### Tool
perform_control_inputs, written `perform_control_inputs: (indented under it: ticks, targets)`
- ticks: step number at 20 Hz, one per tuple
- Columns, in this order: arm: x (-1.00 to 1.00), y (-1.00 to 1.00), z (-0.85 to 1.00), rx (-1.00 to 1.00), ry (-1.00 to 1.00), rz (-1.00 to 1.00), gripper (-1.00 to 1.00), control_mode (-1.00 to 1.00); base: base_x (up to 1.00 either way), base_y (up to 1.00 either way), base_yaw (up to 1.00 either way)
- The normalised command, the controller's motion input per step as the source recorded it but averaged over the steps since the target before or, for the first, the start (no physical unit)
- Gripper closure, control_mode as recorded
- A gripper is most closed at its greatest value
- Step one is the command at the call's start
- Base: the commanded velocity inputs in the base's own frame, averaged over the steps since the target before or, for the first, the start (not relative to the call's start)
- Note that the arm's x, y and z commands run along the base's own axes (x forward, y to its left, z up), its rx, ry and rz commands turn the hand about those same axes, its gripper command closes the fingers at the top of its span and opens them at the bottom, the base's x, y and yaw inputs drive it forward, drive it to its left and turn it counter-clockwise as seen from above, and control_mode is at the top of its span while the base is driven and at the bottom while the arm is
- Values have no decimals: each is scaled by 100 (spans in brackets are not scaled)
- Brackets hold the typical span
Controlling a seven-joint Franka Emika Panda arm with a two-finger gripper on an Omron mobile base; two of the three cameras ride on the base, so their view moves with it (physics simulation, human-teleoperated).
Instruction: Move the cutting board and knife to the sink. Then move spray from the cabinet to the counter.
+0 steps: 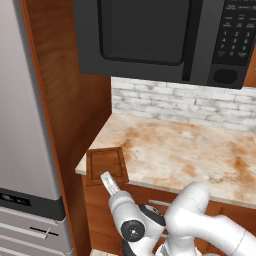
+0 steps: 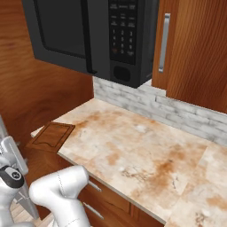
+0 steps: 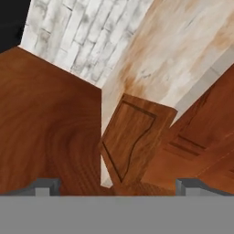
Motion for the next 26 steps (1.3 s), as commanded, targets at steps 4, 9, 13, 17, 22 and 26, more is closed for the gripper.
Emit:
perform_control_inputs:
  ticks: [4, 9, 13, 17, 22, 26]
  targets:
    - [0, 10, -49, 14, 0, 0, -100, -100, 0, 0, 0]
    - [1, 5, -34, 11, -2, -1, -100, -100, 0, 0, 0]
    - [13, 0, -26, 13, -3, -1, -100, -100, 0, 0, 0]
    - [19, 0, -23, 11, -3, 0, -100, -100, 0, 0, 0]
    - [34, 0, -20, 11, 0, 0, -100, -100, 0, 0, 0]
    - [38, 0, -20, 5, 0, 0, -100, -100, 0, 0, 0]
